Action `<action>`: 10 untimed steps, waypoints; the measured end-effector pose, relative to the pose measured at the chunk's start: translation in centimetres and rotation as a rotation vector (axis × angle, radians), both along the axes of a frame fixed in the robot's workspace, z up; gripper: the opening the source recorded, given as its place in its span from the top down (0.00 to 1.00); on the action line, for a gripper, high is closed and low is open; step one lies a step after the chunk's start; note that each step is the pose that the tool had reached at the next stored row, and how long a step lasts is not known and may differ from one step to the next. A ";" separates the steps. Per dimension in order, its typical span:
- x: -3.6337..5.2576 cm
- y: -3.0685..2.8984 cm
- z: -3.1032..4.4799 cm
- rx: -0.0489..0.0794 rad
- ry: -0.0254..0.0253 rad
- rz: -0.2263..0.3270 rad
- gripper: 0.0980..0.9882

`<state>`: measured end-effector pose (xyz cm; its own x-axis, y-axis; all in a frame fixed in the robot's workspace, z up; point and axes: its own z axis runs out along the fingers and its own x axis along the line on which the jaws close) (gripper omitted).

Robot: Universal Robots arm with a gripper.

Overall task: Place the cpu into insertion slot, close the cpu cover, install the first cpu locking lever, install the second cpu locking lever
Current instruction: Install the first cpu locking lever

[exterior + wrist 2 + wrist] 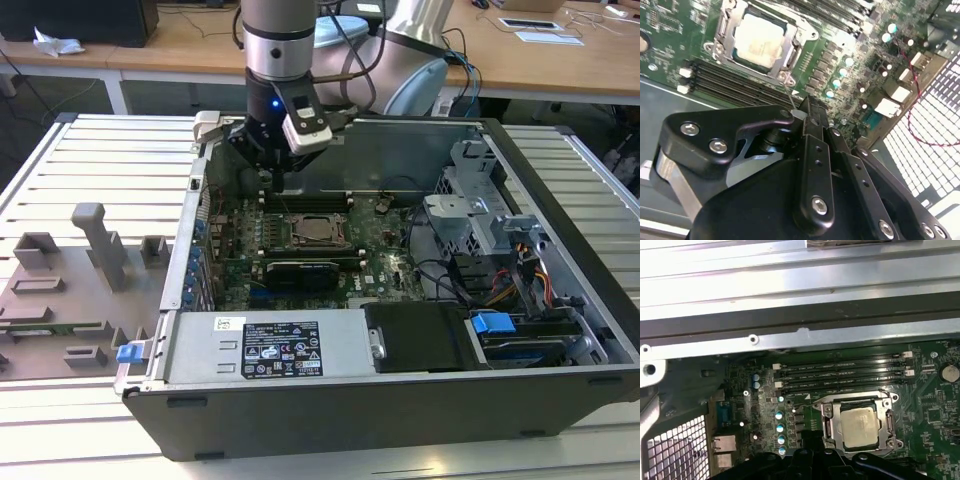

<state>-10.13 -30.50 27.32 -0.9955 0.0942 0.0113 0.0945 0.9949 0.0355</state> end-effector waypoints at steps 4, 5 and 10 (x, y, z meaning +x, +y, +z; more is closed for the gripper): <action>-1.53 0.62 -0.36 0.000 -0.0003 0.000 0.99; -1.75 0.75 -0.45 0.000 -0.0004 0.000 0.99; -2.13 2.17 -1.02 0.000 -0.0004 0.000 0.99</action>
